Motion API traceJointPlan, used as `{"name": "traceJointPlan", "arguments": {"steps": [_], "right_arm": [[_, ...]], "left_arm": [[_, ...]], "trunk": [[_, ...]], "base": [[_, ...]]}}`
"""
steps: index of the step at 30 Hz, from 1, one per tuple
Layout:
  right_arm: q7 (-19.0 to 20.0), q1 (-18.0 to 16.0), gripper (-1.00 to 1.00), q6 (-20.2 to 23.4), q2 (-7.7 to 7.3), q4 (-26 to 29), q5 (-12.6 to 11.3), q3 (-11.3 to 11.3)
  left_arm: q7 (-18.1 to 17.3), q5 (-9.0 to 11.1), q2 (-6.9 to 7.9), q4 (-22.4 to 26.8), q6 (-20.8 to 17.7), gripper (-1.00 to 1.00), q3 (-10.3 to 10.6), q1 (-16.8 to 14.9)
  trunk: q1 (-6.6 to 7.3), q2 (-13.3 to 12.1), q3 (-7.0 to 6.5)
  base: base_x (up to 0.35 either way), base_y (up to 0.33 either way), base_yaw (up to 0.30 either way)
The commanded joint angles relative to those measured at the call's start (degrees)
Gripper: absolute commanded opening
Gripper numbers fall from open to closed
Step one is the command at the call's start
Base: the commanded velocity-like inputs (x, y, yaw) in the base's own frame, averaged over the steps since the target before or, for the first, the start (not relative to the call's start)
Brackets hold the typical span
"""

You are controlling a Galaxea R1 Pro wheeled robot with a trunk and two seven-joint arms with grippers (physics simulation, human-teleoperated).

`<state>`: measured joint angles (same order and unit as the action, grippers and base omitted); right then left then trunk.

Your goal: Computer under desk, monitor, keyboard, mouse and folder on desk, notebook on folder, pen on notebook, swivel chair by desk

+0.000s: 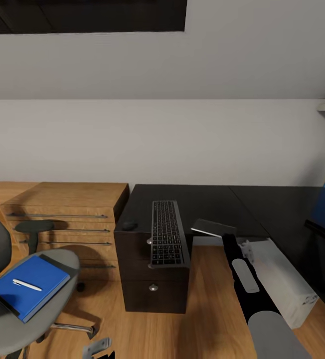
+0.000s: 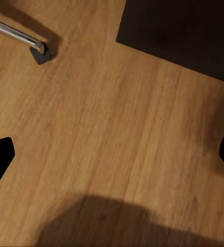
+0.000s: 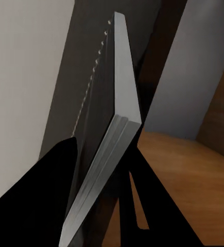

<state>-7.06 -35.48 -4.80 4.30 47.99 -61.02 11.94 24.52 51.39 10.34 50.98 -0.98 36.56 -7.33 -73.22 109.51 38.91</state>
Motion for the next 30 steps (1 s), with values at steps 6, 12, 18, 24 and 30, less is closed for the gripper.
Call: {"name": "traceJointPlan", "arguments": {"steps": [6, 12, 18, 24, 30], "right_arm": [[-1.0, 0.0, -1.0, -1.6, 0.01, -0.2, -0.8, 0.2], [0.4, 0.0, -1.0, -2.1, -0.01, 0.3, -0.8, 0.4], [6.2, 0.0, -1.0, -2.1, -0.07, 0.5, -0.9, 0.8], [11.0, 0.1, -1.0, -2.1, -0.08, 0.5, -0.9, 0.9], [12.0, 0.1, -1.0, -2.1, -0.15, 0.5, -0.9, 1.1]], "left_arm": [[0.5, 0.2, 0.04, 0.1, -0.1, 1.0, 0.3, -0.1], [0.5, 0.2, 0.04, 0.1, -0.1, 1.0, 0.3, -0.1], [0.5, 0.1, 0.03, 0.1, -0.2, 1.0, 0.5, -0.1], [0.4, 0.1, 0.07, 0.1, -0.1, 1.0, 0.5, -0.1], [0.3, 0.1, 0.37, 0.2, -0.1, 1.0, 0.3, -0.1]], "trunk": [[-1.32, 2.4, 1.15], [-2.2, 4.0, 1.87], [-2.2, 4.0, 1.87], [-2.2, 4.0, 1.87], [-2.2, 4.0, 1.87]], "base": [[0.0, 0.0, 0.0], [0.0, 0.0, 0.0], [0.0, 0.0, 0.0], [0.0, 0.0, 0.0], [0.0, 0.0, 0.0]]}}
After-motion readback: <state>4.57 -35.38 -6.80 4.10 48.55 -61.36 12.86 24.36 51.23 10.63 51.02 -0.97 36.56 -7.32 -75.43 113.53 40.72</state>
